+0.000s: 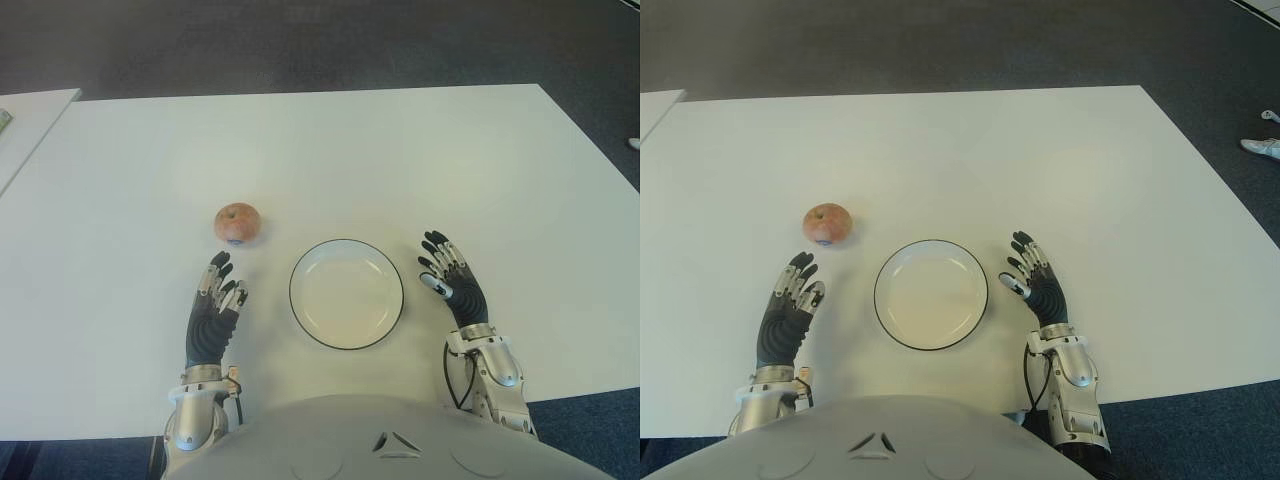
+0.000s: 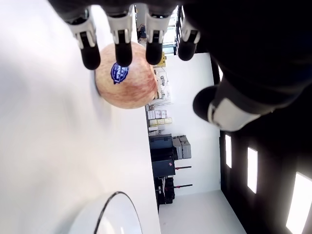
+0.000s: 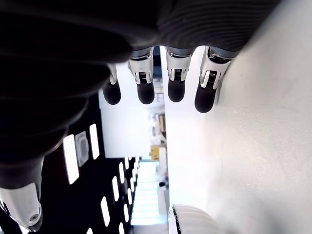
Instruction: Put the apples into the plate.
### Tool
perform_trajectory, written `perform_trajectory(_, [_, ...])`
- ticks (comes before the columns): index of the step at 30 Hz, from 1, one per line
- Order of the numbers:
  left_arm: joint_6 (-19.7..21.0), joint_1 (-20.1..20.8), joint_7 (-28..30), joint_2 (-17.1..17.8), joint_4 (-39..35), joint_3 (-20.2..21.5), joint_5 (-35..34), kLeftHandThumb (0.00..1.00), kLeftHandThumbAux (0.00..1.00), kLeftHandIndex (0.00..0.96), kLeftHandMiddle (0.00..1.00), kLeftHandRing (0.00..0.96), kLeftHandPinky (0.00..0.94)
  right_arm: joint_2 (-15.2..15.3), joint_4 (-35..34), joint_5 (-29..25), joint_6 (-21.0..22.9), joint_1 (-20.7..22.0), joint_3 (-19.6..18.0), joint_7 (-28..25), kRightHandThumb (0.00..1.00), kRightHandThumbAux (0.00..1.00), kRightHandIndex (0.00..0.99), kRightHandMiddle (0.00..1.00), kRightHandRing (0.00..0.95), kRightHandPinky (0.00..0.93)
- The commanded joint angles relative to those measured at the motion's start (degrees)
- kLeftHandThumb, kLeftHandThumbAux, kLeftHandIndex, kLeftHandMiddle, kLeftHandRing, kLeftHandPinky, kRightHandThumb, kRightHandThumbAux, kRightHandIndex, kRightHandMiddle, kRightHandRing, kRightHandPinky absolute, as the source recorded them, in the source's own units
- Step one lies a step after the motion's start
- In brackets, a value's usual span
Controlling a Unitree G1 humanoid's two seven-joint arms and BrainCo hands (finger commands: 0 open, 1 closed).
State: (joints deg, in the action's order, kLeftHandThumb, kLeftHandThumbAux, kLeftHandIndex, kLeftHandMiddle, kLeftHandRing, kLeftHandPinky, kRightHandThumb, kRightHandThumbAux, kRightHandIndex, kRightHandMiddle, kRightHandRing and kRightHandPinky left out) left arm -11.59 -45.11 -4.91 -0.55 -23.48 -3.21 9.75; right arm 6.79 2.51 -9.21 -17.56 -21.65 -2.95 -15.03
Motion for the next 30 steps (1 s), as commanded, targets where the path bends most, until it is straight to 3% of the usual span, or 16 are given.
perform_trajectory(1, [-4.2, 2.3, -12.1, 3.9, 3.7, 2.0, 21.1, 0.204, 0.584, 0.051, 0.075, 0.088, 0.107, 0.0, 1.7, 0.7, 2.1, -0.8, -0.1, 0.6, 0.163, 0.637, 0.042, 0.059, 0.049, 0.05])
perform_trajectory(3, [-4.7, 3.0, -16.8, 4.9, 4.5, 2.2, 27.7, 0.211, 0.577, 0.045, 0.069, 0.084, 0.103, 0.0, 1.9, 0.8, 2.0, -0.7, -0.1, 0.6, 0.164, 0.642, 0.043, 0.055, 0.045, 0.043])
perform_trajectory(7, [-4.2, 3.9, -21.7, 6.9, 5.2, 2.5, 34.5, 0.234, 0.559, 0.039, 0.069, 0.086, 0.11, 0.0, 2.0, 0.8, 1.9, -0.6, -0.1, 0.6, 0.165, 0.644, 0.043, 0.049, 0.041, 0.044])
perform_trajectory(15, [-0.9, 8.7, -22.2, 12.7, 3.9, 5.7, 41.7, 0.295, 0.507, 0.034, 0.071, 0.083, 0.085, 0.2, 2.5, 0.5, 1.7, -0.2, -0.2, 0.4, 0.169, 0.646, 0.045, 0.044, 0.035, 0.043])
perform_trajectory(18, [2.0, 11.3, -19.6, 14.6, 1.3, 6.9, 44.8, 0.308, 0.471, 0.046, 0.068, 0.073, 0.073, 0.3, 2.9, 0.5, 1.4, 0.0, -0.3, 0.3, 0.165, 0.642, 0.048, 0.042, 0.032, 0.037])
perform_trajectory(22, [8.7, 18.2, -6.8, 22.0, -5.5, 11.7, 51.8, 0.32, 0.412, 0.074, 0.056, 0.048, 0.054, 0.4, 3.7, 0.7, 0.8, 0.4, -0.4, 0.1, 0.163, 0.637, 0.05, 0.04, 0.028, 0.03])
perform_trajectory(30, [10.1, 19.5, 0.4, 25.2, -6.8, 9.3, 56.1, 0.316, 0.367, 0.079, 0.035, 0.023, 0.044, 0.5, 4.3, -0.2, 0.6, 0.6, -0.8, -0.4, 0.17, 0.63, 0.054, 0.049, 0.031, 0.033])
